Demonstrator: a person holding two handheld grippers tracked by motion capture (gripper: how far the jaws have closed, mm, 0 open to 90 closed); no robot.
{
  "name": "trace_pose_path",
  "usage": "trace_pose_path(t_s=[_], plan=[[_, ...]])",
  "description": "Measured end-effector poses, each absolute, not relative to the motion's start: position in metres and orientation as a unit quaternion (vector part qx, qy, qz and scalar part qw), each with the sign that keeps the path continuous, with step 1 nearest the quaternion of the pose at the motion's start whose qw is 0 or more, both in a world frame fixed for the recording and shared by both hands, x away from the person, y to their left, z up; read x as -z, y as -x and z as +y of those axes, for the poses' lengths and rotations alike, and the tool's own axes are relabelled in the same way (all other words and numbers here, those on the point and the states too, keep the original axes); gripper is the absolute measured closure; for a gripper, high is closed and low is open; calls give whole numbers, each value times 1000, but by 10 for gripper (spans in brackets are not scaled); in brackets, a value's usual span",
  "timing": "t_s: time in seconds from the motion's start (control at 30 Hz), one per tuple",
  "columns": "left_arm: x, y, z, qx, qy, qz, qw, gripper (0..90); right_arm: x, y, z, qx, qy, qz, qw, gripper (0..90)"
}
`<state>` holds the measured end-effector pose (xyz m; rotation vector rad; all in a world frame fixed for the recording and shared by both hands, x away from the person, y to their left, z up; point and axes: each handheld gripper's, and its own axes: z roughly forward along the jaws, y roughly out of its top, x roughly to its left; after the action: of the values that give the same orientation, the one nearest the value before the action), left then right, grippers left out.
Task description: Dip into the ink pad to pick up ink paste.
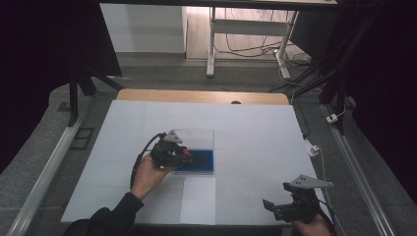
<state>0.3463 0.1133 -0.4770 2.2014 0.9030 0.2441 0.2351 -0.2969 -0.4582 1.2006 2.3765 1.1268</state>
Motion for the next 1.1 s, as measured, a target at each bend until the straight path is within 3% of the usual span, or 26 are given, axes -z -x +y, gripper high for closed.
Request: trace_pose_path(t_s=[0.3, 0.53, 0.87, 1.1], plan=[[488, -345, 112, -121, -867, 351, 334, 581, 458, -235, -296, -385, -409, 818, 124, 16], [496, -346, 109, -110, -868, 359, 324, 581, 458, -235, -297, -386, -409, 818, 125, 16], [502, -343, 109, -113, -857, 372, 337, 587, 458, -235, -296, -385, -406, 820, 125, 16], [503, -336, 102, -148, -865, 356, 321, 588, 458, -235, -295, -381, -405, 822, 123, 16]])
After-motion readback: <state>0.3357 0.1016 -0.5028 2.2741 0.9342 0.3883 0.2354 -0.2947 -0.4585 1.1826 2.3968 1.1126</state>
